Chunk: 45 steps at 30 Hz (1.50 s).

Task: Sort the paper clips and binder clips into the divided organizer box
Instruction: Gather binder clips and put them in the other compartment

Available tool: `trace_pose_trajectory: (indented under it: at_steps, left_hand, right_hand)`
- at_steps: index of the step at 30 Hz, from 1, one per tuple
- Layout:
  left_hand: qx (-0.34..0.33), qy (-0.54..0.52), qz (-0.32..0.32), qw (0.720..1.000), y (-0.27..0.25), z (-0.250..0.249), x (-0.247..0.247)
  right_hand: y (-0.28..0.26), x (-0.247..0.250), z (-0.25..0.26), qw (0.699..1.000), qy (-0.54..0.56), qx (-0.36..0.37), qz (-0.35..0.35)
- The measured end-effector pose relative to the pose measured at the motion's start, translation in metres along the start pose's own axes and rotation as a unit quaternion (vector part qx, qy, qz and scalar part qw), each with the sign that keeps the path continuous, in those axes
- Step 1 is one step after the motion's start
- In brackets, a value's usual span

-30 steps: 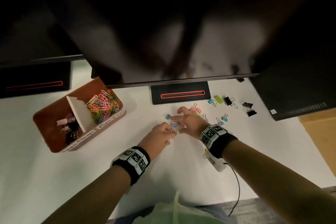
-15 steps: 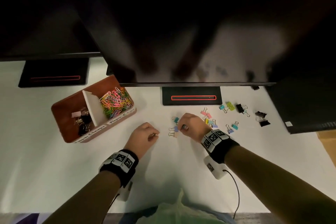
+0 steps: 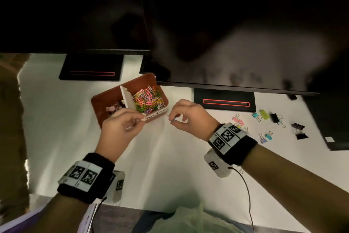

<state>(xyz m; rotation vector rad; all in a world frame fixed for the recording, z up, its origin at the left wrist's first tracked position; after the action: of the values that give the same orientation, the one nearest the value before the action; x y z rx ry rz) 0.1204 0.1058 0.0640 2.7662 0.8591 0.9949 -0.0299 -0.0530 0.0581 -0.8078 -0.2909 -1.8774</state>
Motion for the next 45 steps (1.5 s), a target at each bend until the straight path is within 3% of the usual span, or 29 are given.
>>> trace_pose_trajectory:
  at_steps: [3,7,11,14,18,22,26,29,32,38,45]
  left_hand:
    - [0.06,0.032,-0.028,0.997,0.007,0.032,0.039]
    - [0.127,0.051,0.023,0.99,0.016,0.063,0.058]
    - [0.055,0.126,0.026,0.99,0.019,0.049,0.056]
    - [-0.004,0.058,0.037,0.998,0.017,0.016,0.029]
    - [-0.035,-0.022,0.17,0.985,0.01,-0.016,-0.043]
    - [-0.039,0.01,0.326,0.945,0.008,-0.028,-0.121]
    - [-0.031,0.092,0.41,0.907,0.015,-0.034,-0.179]
    - [-0.039,0.132,0.455,0.88,0.021,-0.027,-0.207]
    - [-0.057,0.13,0.454,0.88,0.021,-0.018,-0.217]
    - [-0.026,0.063,0.366,0.928,0.016,-0.003,-0.204]
    - [0.027,0.074,0.36,0.93,0.017,-0.001,-0.198]
  right_hand:
    - [0.04,-0.029,0.052,0.998,0.013,0.058,-0.002]
    - [0.075,-0.065,0.089,0.999,0.01,0.028,0.022]
    - [0.063,-0.055,0.069,0.999,-0.029,0.014,-0.02]
    - [0.025,-0.026,0.017,0.997,-0.036,-0.044,-0.054]
    - [-0.039,0.011,-0.069,0.973,-0.14,-0.185,-0.01]
    - [-0.087,0.029,-0.118,0.943,-0.181,-0.266,0.082]
    - [-0.1,0.025,-0.132,0.936,-0.191,-0.26,0.143]
    - [-0.092,0.02,-0.132,0.95,-0.182,-0.216,0.136]
    - [-0.084,0.015,-0.134,0.96,-0.164,-0.195,0.117]
    - [-0.07,0.005,-0.135,0.971,-0.127,-0.174,0.099]
    - [-0.058,0.009,-0.138,0.961,-0.131,-0.212,0.12]
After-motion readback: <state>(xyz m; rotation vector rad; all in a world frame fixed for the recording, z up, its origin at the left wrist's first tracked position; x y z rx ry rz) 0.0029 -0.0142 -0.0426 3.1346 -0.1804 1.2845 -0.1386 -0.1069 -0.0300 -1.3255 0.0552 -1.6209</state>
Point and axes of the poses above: each hand's wrist, its own y-axis towards the middle knuckle, its own x-axis out of the back of the hand, z = x × y, the point moved 3 cm from there along y, towards the middle knuckle, and after that the axes turned 10 degrees about -x, right-handed, at the moved point
